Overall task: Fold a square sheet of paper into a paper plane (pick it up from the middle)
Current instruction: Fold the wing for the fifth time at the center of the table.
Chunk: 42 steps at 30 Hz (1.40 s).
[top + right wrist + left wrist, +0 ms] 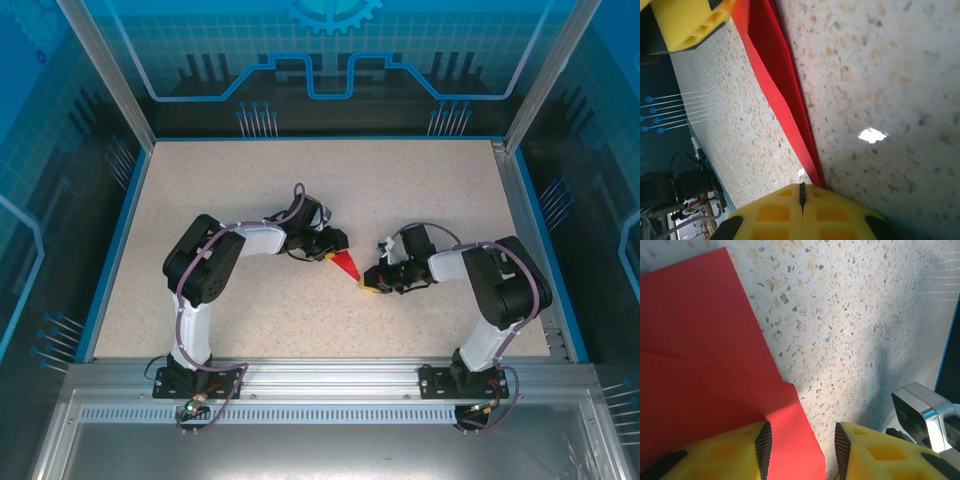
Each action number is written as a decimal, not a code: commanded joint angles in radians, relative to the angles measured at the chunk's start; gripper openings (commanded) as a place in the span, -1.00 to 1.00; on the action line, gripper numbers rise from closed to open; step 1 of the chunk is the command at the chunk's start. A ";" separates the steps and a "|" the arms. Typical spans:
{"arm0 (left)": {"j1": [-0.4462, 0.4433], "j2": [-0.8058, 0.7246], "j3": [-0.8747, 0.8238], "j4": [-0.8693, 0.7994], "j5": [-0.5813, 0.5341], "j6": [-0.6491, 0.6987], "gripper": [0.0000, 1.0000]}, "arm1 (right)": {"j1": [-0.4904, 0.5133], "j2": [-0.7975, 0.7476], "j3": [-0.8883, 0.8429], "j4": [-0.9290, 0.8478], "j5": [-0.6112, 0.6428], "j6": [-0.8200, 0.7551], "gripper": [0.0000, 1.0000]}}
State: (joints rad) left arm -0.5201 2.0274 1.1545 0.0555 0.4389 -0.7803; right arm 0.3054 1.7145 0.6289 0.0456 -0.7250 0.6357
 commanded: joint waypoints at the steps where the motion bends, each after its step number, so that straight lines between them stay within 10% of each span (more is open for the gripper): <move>1: -0.003 0.053 -0.021 -0.068 -0.073 0.030 -0.16 | 0.018 -0.030 0.055 -0.081 0.033 0.009 -0.91; 18: -0.004 0.057 -0.014 -0.066 -0.069 0.026 -0.15 | 0.085 0.080 0.139 -0.200 0.243 -0.006 -0.92; 42: -0.003 0.039 -0.021 -0.070 -0.075 0.040 -0.14 | 0.139 -0.080 0.160 -0.176 0.209 0.023 -0.87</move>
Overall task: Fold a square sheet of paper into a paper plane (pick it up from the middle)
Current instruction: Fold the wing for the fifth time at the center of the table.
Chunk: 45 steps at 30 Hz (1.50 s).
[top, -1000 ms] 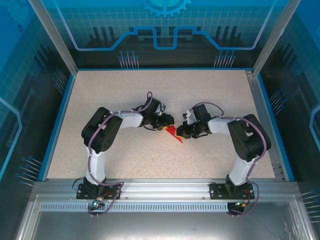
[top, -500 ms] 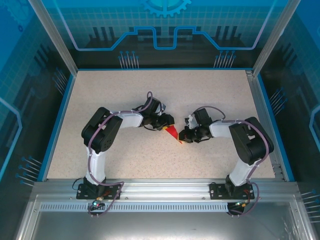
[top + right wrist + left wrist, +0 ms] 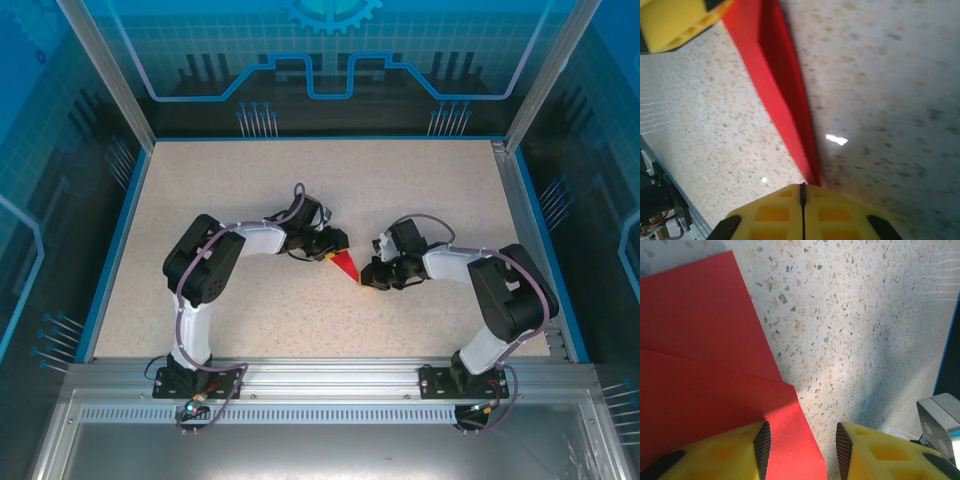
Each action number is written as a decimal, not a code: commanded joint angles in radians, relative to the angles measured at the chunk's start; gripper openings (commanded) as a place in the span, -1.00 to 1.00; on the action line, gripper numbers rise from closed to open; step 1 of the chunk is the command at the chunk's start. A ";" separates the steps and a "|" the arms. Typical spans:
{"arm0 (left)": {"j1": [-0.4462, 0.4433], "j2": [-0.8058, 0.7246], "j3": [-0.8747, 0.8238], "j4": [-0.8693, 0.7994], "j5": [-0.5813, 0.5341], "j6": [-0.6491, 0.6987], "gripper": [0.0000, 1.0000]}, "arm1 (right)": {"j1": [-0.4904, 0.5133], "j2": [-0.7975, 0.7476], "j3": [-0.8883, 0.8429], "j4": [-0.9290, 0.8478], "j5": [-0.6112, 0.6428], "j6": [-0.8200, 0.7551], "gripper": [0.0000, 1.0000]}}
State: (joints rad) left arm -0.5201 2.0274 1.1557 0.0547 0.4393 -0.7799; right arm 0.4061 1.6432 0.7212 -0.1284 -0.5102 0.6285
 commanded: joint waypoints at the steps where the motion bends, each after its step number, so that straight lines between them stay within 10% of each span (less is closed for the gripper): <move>1: -0.003 0.038 -0.023 -0.068 -0.074 0.038 -0.14 | 0.047 0.003 0.083 0.002 0.001 0.036 -0.87; 45: 0.256 -0.027 0.058 -0.127 -0.032 0.142 -0.05 | 0.037 0.191 0.027 0.047 0.024 0.065 -1.00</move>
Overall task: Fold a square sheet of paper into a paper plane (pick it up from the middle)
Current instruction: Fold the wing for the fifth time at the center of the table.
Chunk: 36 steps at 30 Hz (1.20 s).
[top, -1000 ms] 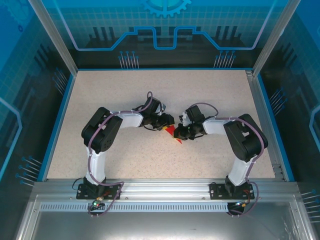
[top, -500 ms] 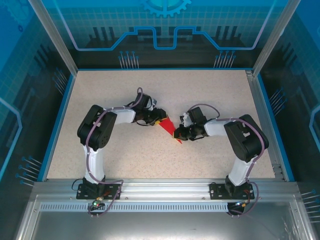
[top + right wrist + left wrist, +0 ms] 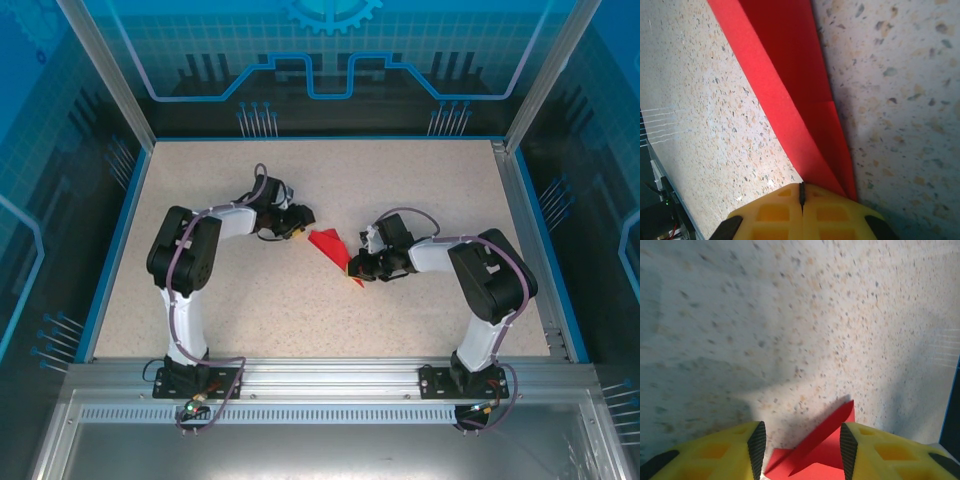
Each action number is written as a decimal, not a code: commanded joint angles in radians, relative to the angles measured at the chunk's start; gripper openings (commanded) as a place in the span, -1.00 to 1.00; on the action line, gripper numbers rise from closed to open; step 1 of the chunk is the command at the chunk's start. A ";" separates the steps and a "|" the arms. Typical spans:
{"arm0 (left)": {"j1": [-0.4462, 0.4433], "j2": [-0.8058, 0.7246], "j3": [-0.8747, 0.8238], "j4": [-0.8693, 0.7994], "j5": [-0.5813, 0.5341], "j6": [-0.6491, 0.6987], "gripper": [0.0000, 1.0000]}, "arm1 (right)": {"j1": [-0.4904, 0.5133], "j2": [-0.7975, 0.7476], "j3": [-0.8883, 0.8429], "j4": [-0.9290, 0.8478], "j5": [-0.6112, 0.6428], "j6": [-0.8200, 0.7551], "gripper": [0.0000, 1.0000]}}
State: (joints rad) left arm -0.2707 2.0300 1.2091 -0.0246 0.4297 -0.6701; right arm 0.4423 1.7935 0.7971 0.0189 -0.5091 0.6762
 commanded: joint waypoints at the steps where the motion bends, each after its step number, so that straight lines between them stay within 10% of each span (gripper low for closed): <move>1: 0.005 -0.044 -0.002 -0.054 -0.035 0.033 -0.04 | 0.002 0.042 -0.050 -0.096 0.024 0.021 -1.00; 16: -0.168 -0.247 -0.087 -0.215 -0.208 -0.106 0.06 | 0.026 0.044 -0.087 0.003 0.045 0.118 -1.00; 36: -0.310 -0.097 0.138 -0.455 -0.323 -0.220 0.16 | 0.104 -0.204 -0.136 0.064 0.123 0.070 -0.76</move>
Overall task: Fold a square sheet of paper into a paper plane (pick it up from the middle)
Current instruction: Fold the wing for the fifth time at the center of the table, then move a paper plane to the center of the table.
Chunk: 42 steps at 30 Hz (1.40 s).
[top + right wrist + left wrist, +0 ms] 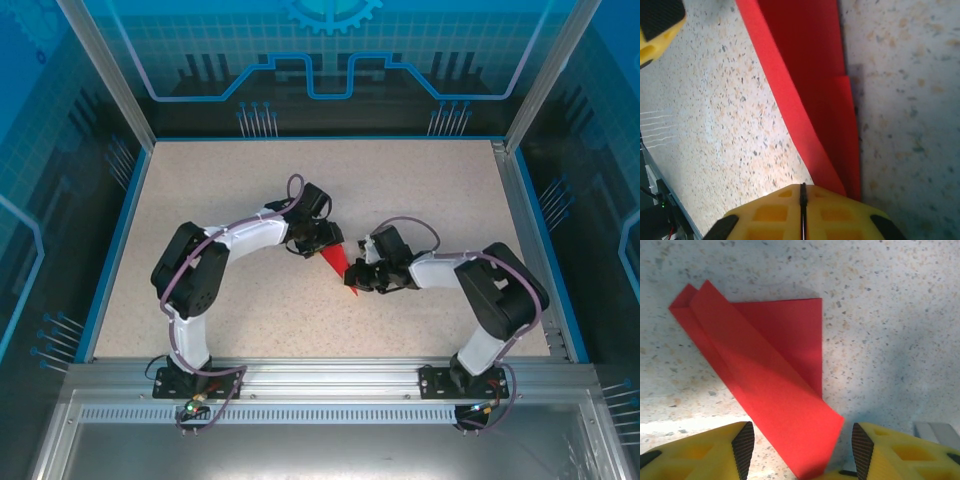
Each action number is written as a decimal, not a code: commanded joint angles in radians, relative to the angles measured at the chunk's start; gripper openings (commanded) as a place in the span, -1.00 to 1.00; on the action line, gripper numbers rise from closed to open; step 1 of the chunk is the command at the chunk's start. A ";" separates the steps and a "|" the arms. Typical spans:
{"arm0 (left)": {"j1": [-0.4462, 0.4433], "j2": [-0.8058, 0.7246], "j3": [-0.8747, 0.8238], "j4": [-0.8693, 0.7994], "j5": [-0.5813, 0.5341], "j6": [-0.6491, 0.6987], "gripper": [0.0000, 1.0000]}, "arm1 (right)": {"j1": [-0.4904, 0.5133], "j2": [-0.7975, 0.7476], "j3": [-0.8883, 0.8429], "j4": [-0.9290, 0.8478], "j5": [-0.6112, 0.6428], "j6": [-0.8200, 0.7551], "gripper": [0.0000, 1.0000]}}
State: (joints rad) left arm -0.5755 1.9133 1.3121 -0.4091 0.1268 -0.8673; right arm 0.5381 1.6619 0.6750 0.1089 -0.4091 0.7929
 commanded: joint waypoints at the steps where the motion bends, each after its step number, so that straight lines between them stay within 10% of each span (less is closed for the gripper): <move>1: -0.007 0.018 0.038 -0.079 -0.021 -0.021 0.16 | 0.006 -0.090 -0.020 -0.028 0.024 -0.054 -0.74; 13: -0.068 0.042 0.125 -0.222 -0.111 -0.032 0.18 | -0.110 -0.288 -0.081 -0.166 0.147 -0.117 -0.53; 42: -0.065 -0.027 0.037 -0.223 -0.178 -0.006 -0.36 | -0.106 -0.031 0.053 -0.075 -0.031 -0.145 -0.22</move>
State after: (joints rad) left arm -0.6445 1.9385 1.3781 -0.6308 -0.0273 -0.8845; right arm 0.4297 1.6012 0.6952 0.0269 -0.3977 0.6720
